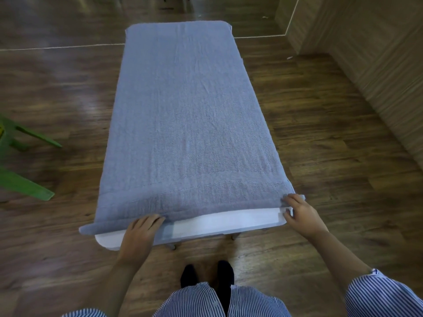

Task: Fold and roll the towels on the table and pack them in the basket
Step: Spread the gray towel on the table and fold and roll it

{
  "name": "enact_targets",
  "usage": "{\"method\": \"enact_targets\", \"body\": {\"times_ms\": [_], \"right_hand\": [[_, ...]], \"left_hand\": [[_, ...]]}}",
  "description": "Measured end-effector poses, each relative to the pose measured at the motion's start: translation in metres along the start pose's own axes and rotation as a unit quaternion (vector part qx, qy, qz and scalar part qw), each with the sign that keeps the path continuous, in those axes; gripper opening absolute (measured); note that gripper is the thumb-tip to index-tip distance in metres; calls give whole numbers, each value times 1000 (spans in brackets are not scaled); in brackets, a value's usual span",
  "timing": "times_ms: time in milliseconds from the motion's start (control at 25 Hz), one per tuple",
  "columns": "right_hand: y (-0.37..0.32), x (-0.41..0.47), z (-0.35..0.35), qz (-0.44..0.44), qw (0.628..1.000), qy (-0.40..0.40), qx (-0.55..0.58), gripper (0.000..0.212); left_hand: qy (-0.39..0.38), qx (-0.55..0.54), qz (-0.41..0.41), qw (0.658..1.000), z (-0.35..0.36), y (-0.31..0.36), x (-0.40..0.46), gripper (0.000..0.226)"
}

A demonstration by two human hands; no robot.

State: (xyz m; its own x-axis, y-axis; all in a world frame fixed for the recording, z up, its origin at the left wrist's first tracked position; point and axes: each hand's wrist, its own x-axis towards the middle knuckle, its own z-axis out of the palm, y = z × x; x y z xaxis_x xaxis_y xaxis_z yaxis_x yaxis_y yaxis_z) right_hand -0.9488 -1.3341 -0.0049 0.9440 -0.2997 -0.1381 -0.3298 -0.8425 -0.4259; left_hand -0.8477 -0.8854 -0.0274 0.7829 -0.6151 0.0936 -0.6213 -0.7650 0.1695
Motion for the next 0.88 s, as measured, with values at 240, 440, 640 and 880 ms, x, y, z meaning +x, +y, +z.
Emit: {"method": "enact_targets", "body": {"times_ms": [240, 440, 640, 880], "right_hand": [[-3, 4, 2, 10, 1000, 22, 9, 33], [-10, 5, -5, 28, 1000, -2, 13, 18], [-6, 5, -10, 52, 998, -43, -11, 17], [-21, 6, 6, 20, 999, 39, -29, 9]], "left_hand": [[45, 6, -132, 990, 5, -45, -31, 43], [47, -29, -165, 985, -2, -42, -28, 46], [21, -17, -102, 994, -6, -62, -27, 56], [86, 45, -176, 980, -15, -52, -12, 37]]}}
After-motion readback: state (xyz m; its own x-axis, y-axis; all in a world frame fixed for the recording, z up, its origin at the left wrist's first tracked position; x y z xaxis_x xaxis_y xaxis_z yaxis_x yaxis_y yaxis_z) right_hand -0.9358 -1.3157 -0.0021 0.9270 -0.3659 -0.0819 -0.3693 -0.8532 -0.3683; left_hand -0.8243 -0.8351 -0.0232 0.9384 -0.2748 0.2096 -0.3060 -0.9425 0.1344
